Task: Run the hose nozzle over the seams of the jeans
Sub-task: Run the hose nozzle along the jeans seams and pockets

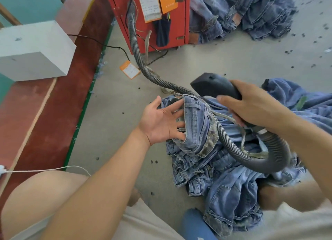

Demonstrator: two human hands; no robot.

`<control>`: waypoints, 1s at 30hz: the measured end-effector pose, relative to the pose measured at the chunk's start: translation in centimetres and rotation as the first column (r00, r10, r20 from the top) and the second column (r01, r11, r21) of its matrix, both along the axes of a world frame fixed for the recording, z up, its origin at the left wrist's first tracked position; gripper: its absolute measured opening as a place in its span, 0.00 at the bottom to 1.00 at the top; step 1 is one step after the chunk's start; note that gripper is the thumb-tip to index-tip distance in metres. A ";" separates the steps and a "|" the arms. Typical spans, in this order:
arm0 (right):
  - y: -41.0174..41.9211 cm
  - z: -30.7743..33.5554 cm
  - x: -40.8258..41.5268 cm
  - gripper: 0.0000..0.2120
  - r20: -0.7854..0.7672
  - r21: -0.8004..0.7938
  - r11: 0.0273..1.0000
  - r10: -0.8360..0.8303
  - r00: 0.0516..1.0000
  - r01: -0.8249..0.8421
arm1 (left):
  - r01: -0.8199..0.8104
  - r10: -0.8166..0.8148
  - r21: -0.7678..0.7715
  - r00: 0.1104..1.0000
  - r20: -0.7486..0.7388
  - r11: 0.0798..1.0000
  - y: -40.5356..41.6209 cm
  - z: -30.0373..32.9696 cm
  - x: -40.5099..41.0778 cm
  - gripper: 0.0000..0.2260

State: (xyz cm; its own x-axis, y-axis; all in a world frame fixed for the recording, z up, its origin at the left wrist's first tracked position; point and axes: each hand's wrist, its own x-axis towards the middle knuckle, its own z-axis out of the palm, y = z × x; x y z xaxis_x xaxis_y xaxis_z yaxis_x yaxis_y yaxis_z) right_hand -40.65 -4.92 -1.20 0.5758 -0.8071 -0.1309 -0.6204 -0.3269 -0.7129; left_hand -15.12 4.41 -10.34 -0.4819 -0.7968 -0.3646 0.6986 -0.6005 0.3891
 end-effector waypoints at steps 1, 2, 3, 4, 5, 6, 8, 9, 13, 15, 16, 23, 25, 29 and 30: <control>0.0 0.4 -0.4 0.04 0.013 0.044 0.999 0.000 1.000 -0.001 | -0.012 0.012 -0.011 1.000 -0.018 1.000 0.0 0.0 -0.2 0.38; 0.1 0.8 -0.7 0.04 -0.006 0.079 0.996 0.043 0.999 -0.042 | -0.025 0.024 -0.022 0.999 -0.033 0.999 0.0 -0.1 -0.3 0.38; 0.4 1.2 -0.9 0.04 -0.050 0.097 0.990 0.108 0.993 -0.103 | -0.036 0.034 -0.027 0.998 -0.045 0.999 -0.1 -0.1 -0.5 0.38; 0.9 1.3 -0.9 0.05 -0.106 0.100 0.981 0.174 0.979 -0.164 | -0.042 0.041 -0.026 0.998 -0.051 0.999 -0.3 -0.2 -0.6 0.38; 1.3 1.1 -0.7 0.07 -0.156 0.087 0.975 0.217 0.964 -0.205 | -0.046 0.045 -0.022 0.998 -0.050 0.999 -0.4 -0.3 -0.8 0.38; 1.6 0.6 -0.2 0.07 -0.192 0.061 0.975 0.223 0.956 -0.215 | -0.047 0.046 -0.021 0.998 -0.040 0.999 -0.4 -0.4 -1.0 0.38; 1.8 -0.4 0.8 0.08 -0.185 0.005 0.990 0.137 0.973 -0.138 | -0.039 0.038 -0.028 0.998 -0.045 0.999 -0.4 -0.6 -1.3 0.38; 1.7 -0.6 1.1 0.07 -0.144 -0.002 0.998 0.058 0.988 -0.059 | -0.034 0.032 -0.030 0.997 -0.070 0.999 -0.4 -0.7 -1.3 0.38; 0.5 0.3 -0.1 0.06 0.029 0.181 0.981 -0.074 0.997 0.068 | -0.053 0.050 -0.017 0.989 -0.137 0.998 -0.5 -0.6 -0.6 0.39; 0.4 0.9 -1.0 0.07 0.030 0.287 0.957 0.035 0.999 -0.042 | -0.068 0.067 -0.004 0.991 -0.117 0.998 -0.6 -0.6 -0.3 0.40; 0.6 0.8 -1.1 0.08 0.009 0.313 0.946 0.083 0.997 -0.081 | -0.067 0.067 0.002 0.992 -0.103 0.998 -0.6 -0.6 -0.4 0.40; -0.5 -0.6 -0.4 0.08 0.075 0.255 0.966 -0.068 0.995 0.047 | -0.079 0.083 0.051 0.993 -0.084 0.996 -0.4 -0.2 0.1 0.38; -1.0 -0.1 -1.5 0.07 0.041 0.303 0.953 0.008 0.999 -0.020 | -0.092 0.095 0.063 0.994 -0.056 0.994 -0.5 0.0 0.4 0.38; -0.3 -0.4 -1.7 0.05 0.013 0.341 0.921 0.198 0.980 -0.191 | -0.035 0.033 0.072 0.999 0.028 0.997 -0.4 -0.3 0.3 0.38; 0.0 -0.5 -1.3 0.04 0.042 0.331 0.922 0.200 0.979 -0.203 | 0.001 -0.004 0.074 0.999 0.044 0.997 -0.4 -0.3 0.1 0.38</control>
